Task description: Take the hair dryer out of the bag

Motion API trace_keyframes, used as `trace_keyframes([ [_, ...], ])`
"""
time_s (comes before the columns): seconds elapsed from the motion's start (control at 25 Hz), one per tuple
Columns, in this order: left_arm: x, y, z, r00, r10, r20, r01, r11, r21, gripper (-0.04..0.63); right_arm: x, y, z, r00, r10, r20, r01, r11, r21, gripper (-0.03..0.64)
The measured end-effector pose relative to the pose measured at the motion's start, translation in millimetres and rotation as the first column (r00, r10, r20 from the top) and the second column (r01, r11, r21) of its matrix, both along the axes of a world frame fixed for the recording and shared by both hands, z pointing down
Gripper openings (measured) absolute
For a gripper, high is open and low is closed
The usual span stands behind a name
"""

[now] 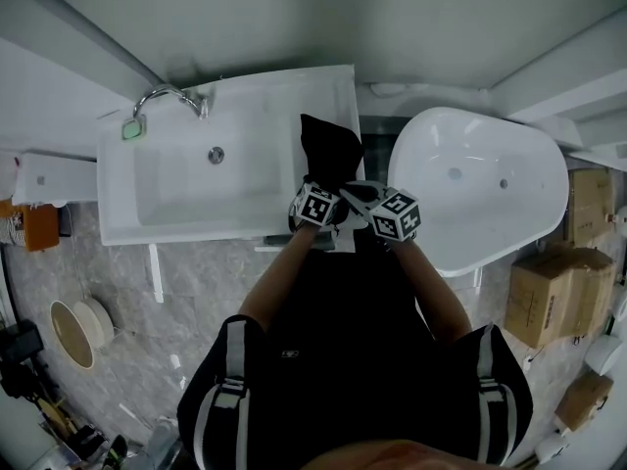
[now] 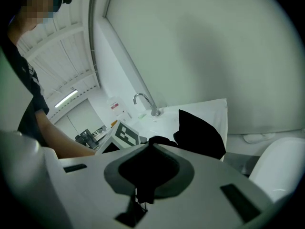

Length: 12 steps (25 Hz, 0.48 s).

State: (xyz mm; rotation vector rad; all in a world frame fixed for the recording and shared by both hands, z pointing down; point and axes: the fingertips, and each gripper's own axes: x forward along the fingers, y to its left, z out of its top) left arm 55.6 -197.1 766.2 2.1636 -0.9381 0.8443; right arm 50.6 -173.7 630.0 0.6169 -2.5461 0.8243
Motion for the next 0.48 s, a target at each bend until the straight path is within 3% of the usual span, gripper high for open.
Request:
trace_keyframes([
  [0.24,15.8,-3.9,29.4,0.997,0.069,0.031,-0.068,0.997,-0.024,0.236,13.0,1.9,9.9,0.999,0.035,-0.021,-0.036,0.999,-0.034,0.074],
  [0.32,9.6,-11.6,26.4,0.998,0.048,0.049,-0.047,0.999,-0.022,0.238,16.0,5.3,15.6,0.999,0.039,-0.029,-0.041,0.998,-0.047,0.074],
  [0.48,11.5,-16.0,28.9,1.0,-0.002,0.003,0.002,0.999,-0.046,0.245,23.0,9.1,23.2,0.998,0.062,-0.031,-0.064,0.996,-0.064,0.074],
])
